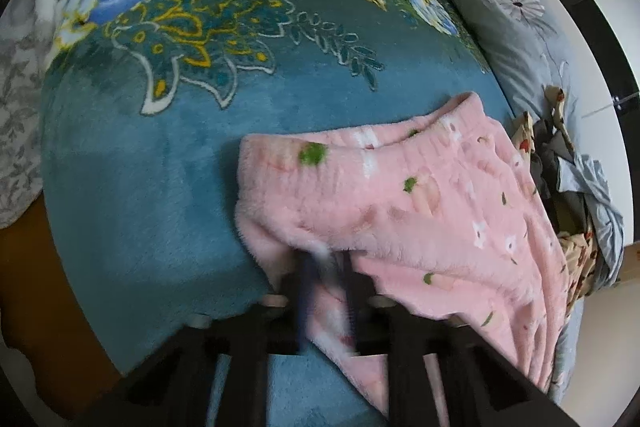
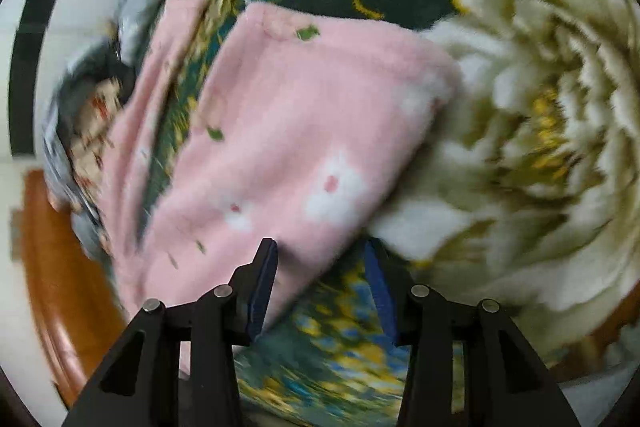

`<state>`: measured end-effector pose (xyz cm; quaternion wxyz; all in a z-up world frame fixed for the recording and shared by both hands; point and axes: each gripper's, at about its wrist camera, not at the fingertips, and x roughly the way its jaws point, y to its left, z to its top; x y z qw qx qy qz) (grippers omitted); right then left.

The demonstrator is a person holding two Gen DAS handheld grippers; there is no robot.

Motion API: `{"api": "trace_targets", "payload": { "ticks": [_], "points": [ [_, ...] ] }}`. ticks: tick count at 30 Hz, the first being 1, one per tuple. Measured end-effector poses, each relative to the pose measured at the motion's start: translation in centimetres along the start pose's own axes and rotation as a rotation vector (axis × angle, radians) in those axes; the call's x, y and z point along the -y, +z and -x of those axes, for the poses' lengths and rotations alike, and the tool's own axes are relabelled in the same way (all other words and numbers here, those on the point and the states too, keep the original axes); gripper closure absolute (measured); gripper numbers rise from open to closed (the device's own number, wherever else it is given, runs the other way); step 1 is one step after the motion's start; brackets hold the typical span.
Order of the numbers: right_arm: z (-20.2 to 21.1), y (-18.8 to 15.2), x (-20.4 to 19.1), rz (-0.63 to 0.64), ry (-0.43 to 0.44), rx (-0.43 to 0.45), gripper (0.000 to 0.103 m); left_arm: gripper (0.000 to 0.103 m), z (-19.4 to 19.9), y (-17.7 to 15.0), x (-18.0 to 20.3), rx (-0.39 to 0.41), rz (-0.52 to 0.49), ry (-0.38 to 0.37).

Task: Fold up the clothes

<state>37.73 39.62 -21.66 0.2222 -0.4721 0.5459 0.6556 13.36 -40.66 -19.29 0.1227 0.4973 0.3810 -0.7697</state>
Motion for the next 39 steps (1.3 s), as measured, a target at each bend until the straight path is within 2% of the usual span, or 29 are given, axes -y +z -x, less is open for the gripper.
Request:
{"api": "trace_targets", "payload": {
  "ticks": [2,3,4,6,8,10,14,17,20,23,25,27,31,33,35,39],
  "points": [
    [-0.2,-0.1,-0.1,-0.042,-0.012,0.024,0.065,0.098,0.8,0.0,0.0,0.031,0.023,-0.021],
    [-0.1,-0.1,-0.2,-0.059,-0.009,0.031,0.089,0.099,1.3,0.1,0.2,0.05,0.031,-0.032],
    [0.0,-0.1,-0.4,-0.072,-0.005,0.039,0.097,0.099,1.8,0.2,0.4,0.068,0.035,-0.041],
    [0.9,0.6,-1.5,-0.08,0.019,0.069,0.098,0.099,3.4,0.8,1.6,0.1,0.023,-0.073],
    [2.9,2.2,-3.6,-0.062,0.1,0.131,0.098,0.1,5.2,1.5,3.0,0.13,0.008,-0.111],
    [5.1,3.8,-6.7,-0.013,0.18,0.193,0.098,0.1,7.0,2.2,4.3,0.161,-0.006,-0.148],
    [8.7,5.4,-12.3,0.083,0.287,0.288,0.098,0.1,10.6,3.6,7.0,0.223,-0.036,-0.223],
    [10.5,5.3,-13.7,0.111,0.304,0.341,0.098,0.1,12.9,4.3,8.5,0.257,-0.053,-0.262],
    [11.0,4.5,-11.7,0.04,0.297,0.34,0.098,0.1,13.2,3.7,7.5,0.231,-0.043,-0.225],
    [11.8,5.7,-11.5,0.02,0.307,0.351,0.098,0.102,13.1,4.3,8.1,0.238,-0.045,-0.16],
    [11.1,7.7,-13.4,0.034,0.299,0.356,0.098,0.102,12.9,5.6,10.0,0.254,-0.054,-0.139],
    [9.5,10.0,-16.1,0.076,0.258,0.347,0.098,0.102,11.5,7.4,12.7,0.233,-0.061,-0.137],
    [5.9,13.3,-20.9,0.156,0.154,0.321,0.098,0.102,8.1,7.3,14.9,0.169,-0.046,-0.095],
    [4.0,13.5,-22.1,0.181,0.13,0.3,0.098,0.101,6.9,6.0,14.5,0.137,-0.093,-0.066],
    [3.2,13.7,-22.4,0.207,0.1,0.295,0.098,0.101,6.2,4.4,13.0,0.113,-0.12,0.012],
    [2.7,14.2,-22.1,0.244,0.041,0.298,0.098,0.098,6.2,1.7,8.2,0.105,-0.039,0.073]
  ]
}}
